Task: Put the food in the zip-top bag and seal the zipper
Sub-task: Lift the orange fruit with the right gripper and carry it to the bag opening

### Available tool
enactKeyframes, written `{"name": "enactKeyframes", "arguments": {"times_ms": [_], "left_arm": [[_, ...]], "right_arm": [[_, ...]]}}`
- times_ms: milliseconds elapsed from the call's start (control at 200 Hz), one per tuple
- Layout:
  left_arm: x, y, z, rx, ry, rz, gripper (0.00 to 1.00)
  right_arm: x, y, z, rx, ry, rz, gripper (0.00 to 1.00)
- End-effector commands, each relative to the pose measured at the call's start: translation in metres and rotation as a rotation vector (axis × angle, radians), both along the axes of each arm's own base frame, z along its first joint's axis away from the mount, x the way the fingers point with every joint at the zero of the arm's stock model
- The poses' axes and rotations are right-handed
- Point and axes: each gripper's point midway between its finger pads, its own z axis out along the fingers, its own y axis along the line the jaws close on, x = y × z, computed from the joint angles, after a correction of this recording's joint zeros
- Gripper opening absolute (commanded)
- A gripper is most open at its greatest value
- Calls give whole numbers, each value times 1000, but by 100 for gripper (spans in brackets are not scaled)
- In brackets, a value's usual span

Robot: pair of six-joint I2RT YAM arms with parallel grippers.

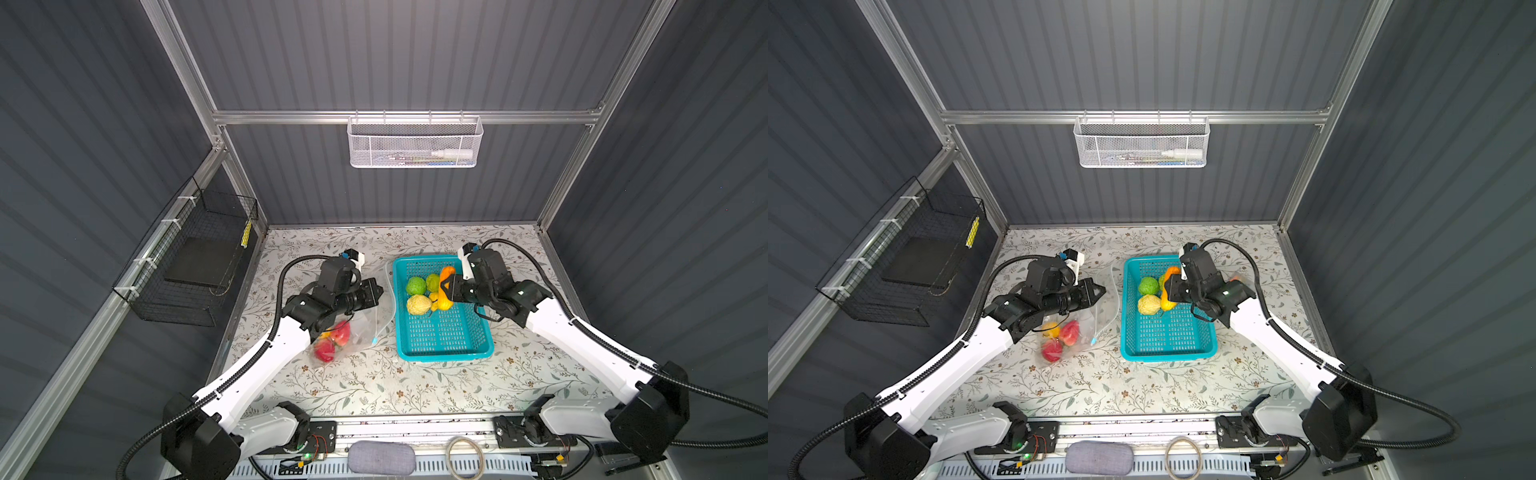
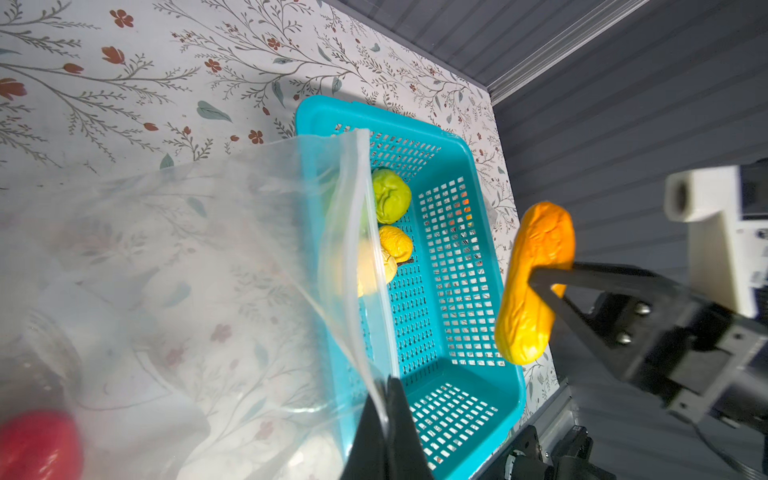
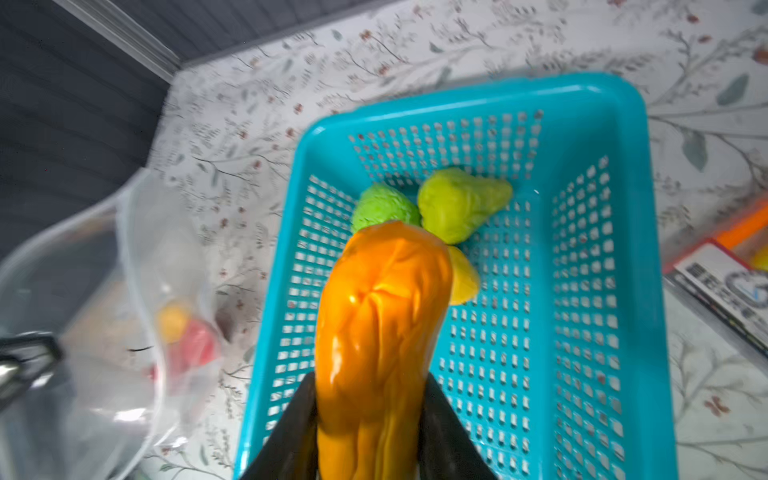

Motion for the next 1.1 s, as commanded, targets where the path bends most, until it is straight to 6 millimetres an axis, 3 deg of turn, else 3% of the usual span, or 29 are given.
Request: {"name": "enactKeyframes", "arguments": {"times_ms": [0,200,365,560,740,1096], "left_arm": [[0,-8,17,-36,-28,-29,0],[-2,-10,23,-57,-23,-36,0],[-4,-7,24,-71,-19,-22,0],[-5,-6,24,-79,-15,-12,0],[-6,-7,29,-91,-21,-17,0],[-5,-3,33,-94,-37,8,0]], "right_arm": [[3,25,46,113,-131,90,35],[4,68,80,241,-228,168,33],[1,103,83,254,-272,182,34],[-3,118,66,284,-273,135,34],[-11,134,35,267,-225,153,34],[-33,147,-10,253,-104,195,34]]}}
